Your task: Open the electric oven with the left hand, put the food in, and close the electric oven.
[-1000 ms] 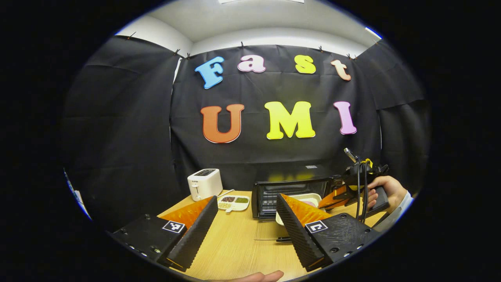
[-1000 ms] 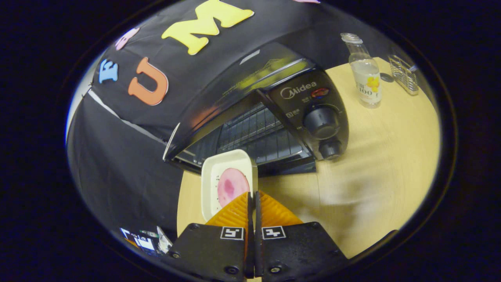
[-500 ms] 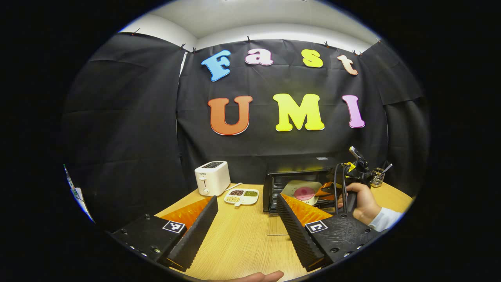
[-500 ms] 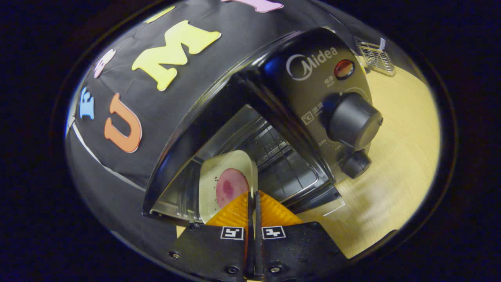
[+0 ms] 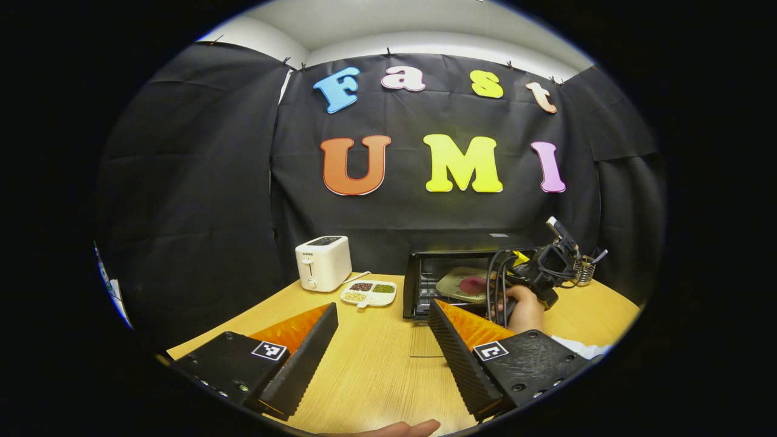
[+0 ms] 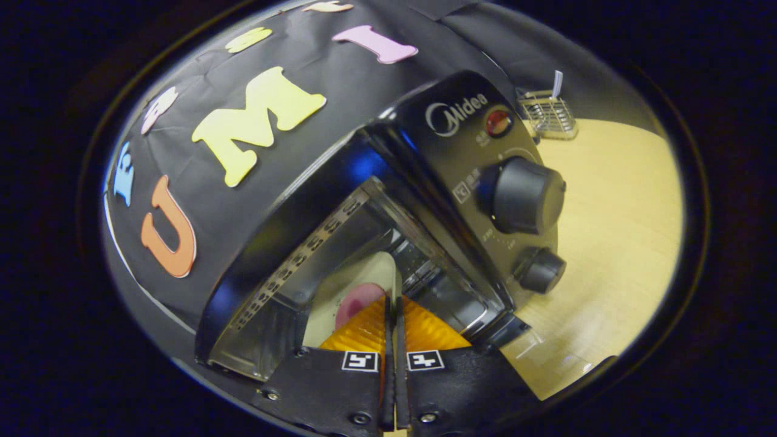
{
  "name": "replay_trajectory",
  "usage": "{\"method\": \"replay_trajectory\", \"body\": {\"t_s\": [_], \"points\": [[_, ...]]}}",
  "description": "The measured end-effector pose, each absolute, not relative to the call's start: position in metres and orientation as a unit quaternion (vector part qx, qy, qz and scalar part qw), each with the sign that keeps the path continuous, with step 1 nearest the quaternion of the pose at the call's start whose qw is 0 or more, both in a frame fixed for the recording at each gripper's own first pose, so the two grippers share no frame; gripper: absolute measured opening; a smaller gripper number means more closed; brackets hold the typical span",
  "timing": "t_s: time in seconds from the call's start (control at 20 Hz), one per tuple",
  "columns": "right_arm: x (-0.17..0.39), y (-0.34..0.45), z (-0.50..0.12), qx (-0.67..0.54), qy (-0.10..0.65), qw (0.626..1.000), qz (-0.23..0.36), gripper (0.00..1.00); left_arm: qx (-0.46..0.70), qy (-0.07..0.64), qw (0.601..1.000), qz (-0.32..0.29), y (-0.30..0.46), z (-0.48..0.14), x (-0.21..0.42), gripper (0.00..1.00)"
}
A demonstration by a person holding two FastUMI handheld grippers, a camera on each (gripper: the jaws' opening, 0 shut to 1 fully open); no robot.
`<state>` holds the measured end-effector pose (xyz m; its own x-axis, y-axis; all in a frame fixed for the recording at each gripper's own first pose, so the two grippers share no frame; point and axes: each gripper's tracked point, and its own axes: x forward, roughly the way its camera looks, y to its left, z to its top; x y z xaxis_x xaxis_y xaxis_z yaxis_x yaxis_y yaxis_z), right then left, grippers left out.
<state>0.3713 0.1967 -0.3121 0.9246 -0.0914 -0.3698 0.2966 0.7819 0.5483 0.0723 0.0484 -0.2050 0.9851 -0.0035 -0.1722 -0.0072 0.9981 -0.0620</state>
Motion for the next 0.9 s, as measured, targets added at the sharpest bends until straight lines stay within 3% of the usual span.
{"method": "replay_trajectory", "body": {"t_s": [0.15, 0.2, 0.25, 0.35, 0.75, 0.9], "points": [[0.375, 0.194, -0.314, 0.282, 0.136, 0.942, -0.117, 0.04, -0.031, 0.091, 0.995, 0.001, 0.049, -0.21, 0.073, 0.96], [0.374, 0.197, -0.313, 0.278, 0.125, 0.946, -0.114, 0.04, -0.033, 0.096, 0.995, 0.003, 0.049, -0.213, 0.073, 0.85], [0.371, 0.197, -0.312, 0.272, 0.118, 0.949, -0.111, 0.04, -0.035, 0.099, 0.994, 0.003, 0.05, -0.216, 0.072, 0.96], [0.368, 0.199, -0.307, 0.254, 0.106, 0.956, -0.105, 0.0, -0.038, 0.099, 0.994, 0.004, 0.051, -0.217, 0.07, 0.96], [0.315, 0.213, -0.291, 0.197, 0.116, 0.973, -0.03, 0.32, -0.045, 0.108, 0.993, 0.014, 0.049, -0.217, 0.065, 0.95], [0.285, 0.205, -0.279, 0.205, 0.112, 0.972, -0.009, 0.58, -0.035, 0.105, 0.994, 0.012, 0.043, -0.209, 0.06, 0.95]]}}
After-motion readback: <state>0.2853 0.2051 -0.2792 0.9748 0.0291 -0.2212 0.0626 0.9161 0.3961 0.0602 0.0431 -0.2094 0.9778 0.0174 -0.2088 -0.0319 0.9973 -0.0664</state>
